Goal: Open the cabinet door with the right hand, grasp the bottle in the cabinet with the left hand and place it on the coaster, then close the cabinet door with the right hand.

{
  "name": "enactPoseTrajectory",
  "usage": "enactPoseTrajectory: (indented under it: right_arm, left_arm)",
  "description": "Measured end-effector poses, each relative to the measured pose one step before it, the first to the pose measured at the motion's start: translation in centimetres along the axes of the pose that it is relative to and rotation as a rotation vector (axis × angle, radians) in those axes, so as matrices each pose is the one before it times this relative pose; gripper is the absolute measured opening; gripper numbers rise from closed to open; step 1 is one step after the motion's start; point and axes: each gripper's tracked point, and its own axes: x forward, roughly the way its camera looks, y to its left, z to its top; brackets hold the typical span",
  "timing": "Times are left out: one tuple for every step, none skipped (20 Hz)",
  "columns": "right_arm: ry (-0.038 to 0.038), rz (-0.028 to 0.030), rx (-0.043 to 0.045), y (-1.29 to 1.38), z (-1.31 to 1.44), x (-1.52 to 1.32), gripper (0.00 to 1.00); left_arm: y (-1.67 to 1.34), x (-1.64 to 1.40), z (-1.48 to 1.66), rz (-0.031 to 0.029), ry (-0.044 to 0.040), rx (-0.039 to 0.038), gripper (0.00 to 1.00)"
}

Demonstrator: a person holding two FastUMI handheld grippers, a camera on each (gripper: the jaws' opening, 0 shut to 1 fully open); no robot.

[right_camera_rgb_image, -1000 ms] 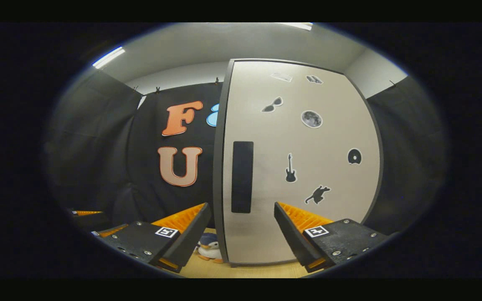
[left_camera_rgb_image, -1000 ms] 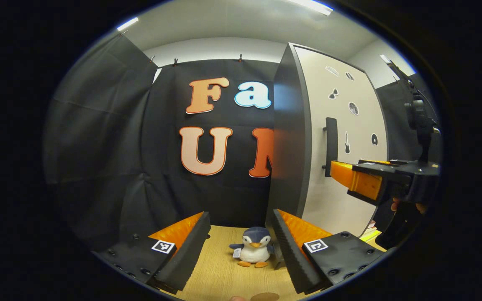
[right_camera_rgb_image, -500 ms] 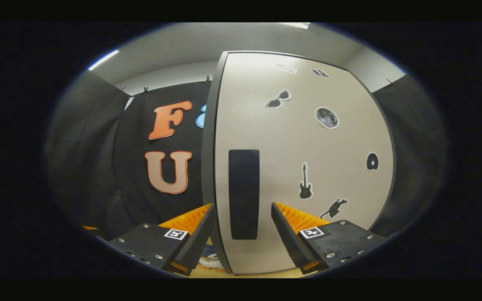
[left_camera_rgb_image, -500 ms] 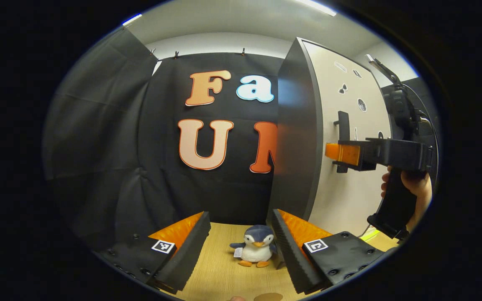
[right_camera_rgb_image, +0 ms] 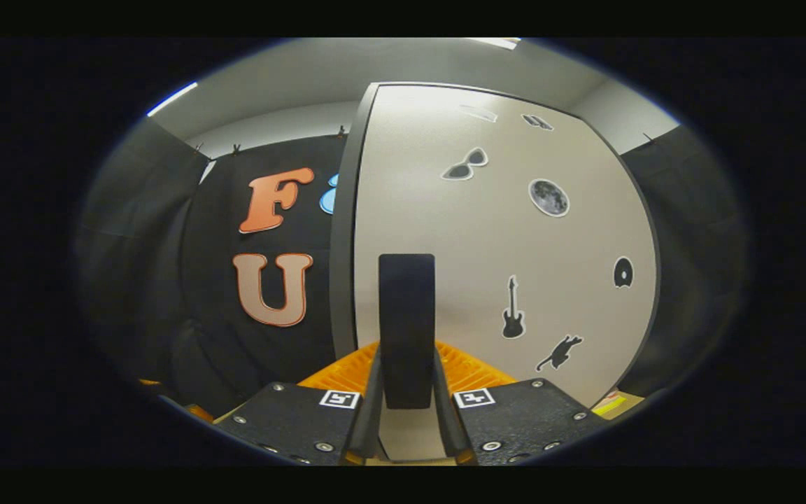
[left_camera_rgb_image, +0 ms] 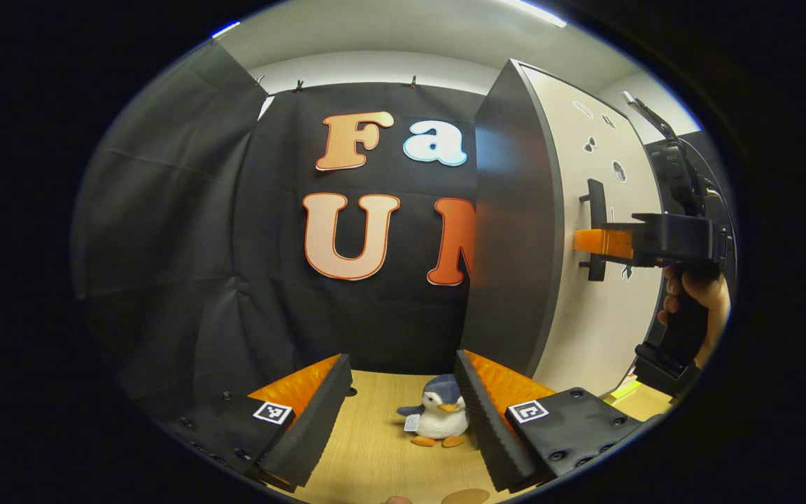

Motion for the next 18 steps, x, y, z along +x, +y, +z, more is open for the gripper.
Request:
enactPoseTrajectory:
  right_arm:
    - [0.00671,-0.00495,0.01039,0.010,-0.046,-0.051,0.34]
    - [0.00125,-0.00454,0.00482,-0.024,0.067,-0.045,0.26]
    - [-0.00151,-0.00437,-0.00373,0.000,0.043,-0.146,0.28]
    - [-0.00644,-0.00514,-0.00304,-0.017,0.116,-0.140,0.24]
    - [-0.00583,-0.00380,0.00592,-0.015,0.055,-0.272,0.26]
    - [-0.00113,0.00108,0.00412,0.107,0.201,-0.251,0.22]
    - [-0.00134,0.00371,0.00475,-0.048,0.193,-0.246,0.22]
    - [-0.00001,0.00575,0.00620,0.062,0.096,-0.284,0.19]
    - [0.00002,0.00488,0.00046,0.026,0.065,-0.240,0.22]
    - [-0.00096,-0.00196,-0.00283,0.017,0.143,-0.255,0.19]
    - [-0.00087,-0.00295,-0.00747,-0.097,0.058,-0.305,0.19]
    - [-0.00045,0.00020,-0.00252,-0.057,0.105,-0.355,0.19]
    - [-0.00035,0.00408,0.00127,-0.057,0.145,-0.468,0.19]
    - [0.00211,0.00605,0.00599,-0.153,0.020,-0.657,0.19]
    - [0.00134,0.00577,0.00390,-0.289,0.025,-0.303,0.19]
    - [0.00557,0.00922,-0.00350,-0.235,-0.010,-0.346,0.21]
    - [0.00324,0.01144,0.00163,-0.164,0.134,-0.309,0.19]
    - [0.00473,0.00928,0.00675,-0.212,-0.001,-0.258,0.18]
  left_arm:
    - [0.476,0.155,-0.072,0.00314,-0.00070,0.01479,0.99]
    - [0.510,0.058,-0.057,0.00403,-0.00130,0.01113,0.97]
    - [0.292,0.280,0.095,-0.00008,-0.00116,0.00613,0.95]
    - [0.239,0.369,0.036,0.00004,-0.00185,-0.00058,0.93]
    - [0.287,0.310,0.001,0.00296,-0.00023,-0.00327,0.94]
    - [0.385,0.350,-0.086,0.00629,0.00038,-0.00181,0.94]
    - [0.300,0.239,0.072,0.00643,-0.00014,-0.00130,0.94]
    - [0.001,0.121,0.134,0.00531,-0.00229,-0.00139,0.94]
    - [-0.158,0.112,0.136,-0.00082,-0.00077,-0.00263,0.94]
    - [-0.205,-0.049,0.018,-0.00172,0.00058,-0.00313,0.94]
    - [-0.151,-0.060,0.062,0.00101,-0.00039,-0.00298,0.96]
    - [0.043,-0.151,0.103,0.00721,-0.00185,-0.00264,0.94]
    - [0.058,-0.017,0.294,0.01041,-0.00455,-0.00048,0.94]
    - [0.127,-0.041,-0.057,0.00603,-0.00393,-0.00063,0.93]
    - [-0.087,0.215,-0.039,0.00608,-0.00239,-0.00624,0.96]
    - [-0.158,-0.003,-0.070,0.00377,0.00084,-0.00717,0.99]
    - [-0.142,-0.051,0.000,0.00268,0.00413,-0.00679,0.99]
    - [-0.149,-0.122,0.040,0.00081,0.00009,-0.00721,0.96]
